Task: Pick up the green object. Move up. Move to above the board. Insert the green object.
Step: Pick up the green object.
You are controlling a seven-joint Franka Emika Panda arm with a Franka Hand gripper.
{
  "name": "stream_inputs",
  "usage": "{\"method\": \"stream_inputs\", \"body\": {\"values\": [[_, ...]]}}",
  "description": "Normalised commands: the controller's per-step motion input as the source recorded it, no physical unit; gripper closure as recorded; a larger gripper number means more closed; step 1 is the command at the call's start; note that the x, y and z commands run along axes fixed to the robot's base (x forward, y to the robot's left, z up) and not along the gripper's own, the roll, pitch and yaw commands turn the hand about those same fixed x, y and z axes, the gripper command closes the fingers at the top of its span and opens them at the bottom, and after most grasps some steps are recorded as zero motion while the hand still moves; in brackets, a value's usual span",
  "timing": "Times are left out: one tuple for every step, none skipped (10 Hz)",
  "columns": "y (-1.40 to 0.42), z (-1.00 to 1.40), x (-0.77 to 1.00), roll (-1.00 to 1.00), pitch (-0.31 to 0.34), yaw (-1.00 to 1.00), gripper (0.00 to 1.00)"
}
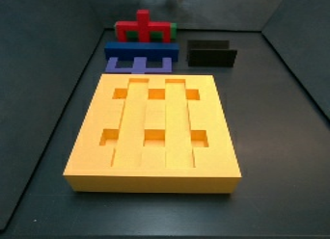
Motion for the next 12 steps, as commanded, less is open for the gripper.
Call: {"method": "stream_inputs", "body": {"values": [[0.29,-0.27,0.00,-0.16,0.023,-0.57,0.00],[0.23,-0.29,0.00,-0.30,-0.016,-0.51,0.00],[0.19,-0.28,0.00,-0.36,-0.057,-0.51,0.00],[0.18,-0.26,0.00,-0.40,-0.103,-0.49,0.00],[0.17,-0.23,0.00,-0.41,-0.131,-0.47,0.00],[0.23,-0.21,-0.06,-0.21,-0.037,-0.55,0.00],[0.17,-0.18,-0.07,0.00,0.000,-0.62,0.00],[0.19,-0.13,-0.18,0.00,0.000,-0.60,0.00],[0.22,-0.03,-0.26,0.00,-0.011,-0.53,0.00],[0.29,-0.05,-0.16,-0.09,-0.071,-0.50,0.00],[0.24,-0.07,-0.12,-0.20,-0.143,-0.51,0.00],[0.22,-0.05,-0.06,-0.24,-0.203,-0.50,0.00]]}}
